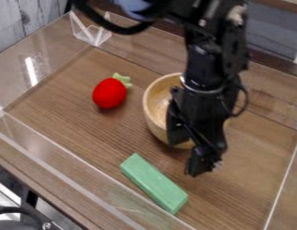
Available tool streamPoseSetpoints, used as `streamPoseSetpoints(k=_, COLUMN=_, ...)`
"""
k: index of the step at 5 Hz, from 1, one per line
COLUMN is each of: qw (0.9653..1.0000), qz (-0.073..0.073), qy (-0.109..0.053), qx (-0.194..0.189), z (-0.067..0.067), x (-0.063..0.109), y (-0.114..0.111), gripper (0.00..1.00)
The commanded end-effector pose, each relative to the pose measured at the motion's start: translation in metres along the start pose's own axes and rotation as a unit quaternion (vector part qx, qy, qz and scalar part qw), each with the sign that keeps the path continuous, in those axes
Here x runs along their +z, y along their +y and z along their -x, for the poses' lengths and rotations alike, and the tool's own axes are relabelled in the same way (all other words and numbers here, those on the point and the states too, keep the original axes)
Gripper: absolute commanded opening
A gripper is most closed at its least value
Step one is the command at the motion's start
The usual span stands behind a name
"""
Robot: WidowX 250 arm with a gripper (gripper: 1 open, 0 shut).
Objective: Move the red object to the right side of the table
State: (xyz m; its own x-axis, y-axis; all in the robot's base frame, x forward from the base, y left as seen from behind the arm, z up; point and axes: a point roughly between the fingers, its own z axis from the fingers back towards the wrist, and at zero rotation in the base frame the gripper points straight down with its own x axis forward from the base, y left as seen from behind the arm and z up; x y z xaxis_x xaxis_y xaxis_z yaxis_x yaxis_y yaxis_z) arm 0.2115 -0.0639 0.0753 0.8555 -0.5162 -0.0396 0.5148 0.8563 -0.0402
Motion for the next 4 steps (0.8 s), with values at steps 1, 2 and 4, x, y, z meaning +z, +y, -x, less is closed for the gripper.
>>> streamPoseSetpoints(k=1, qw=0.9995, qz=-0.011, qy=-0.022, qx=0.022, z=0.008, x=0.01, y=0.006, gripper=1.0)
streamPoseSetpoints(k=2, qw=0.9976, qz=-0.015, qy=-0.026, qx=0.063, z=0.001, x=0.013, y=0.007, gripper=1.0)
streamPoseSetpoints(k=4, qw=0.9968, qz=-0.024, qy=-0.032, qx=0.069, z=-0.006, x=0.032, y=0.012, gripper=1.0)
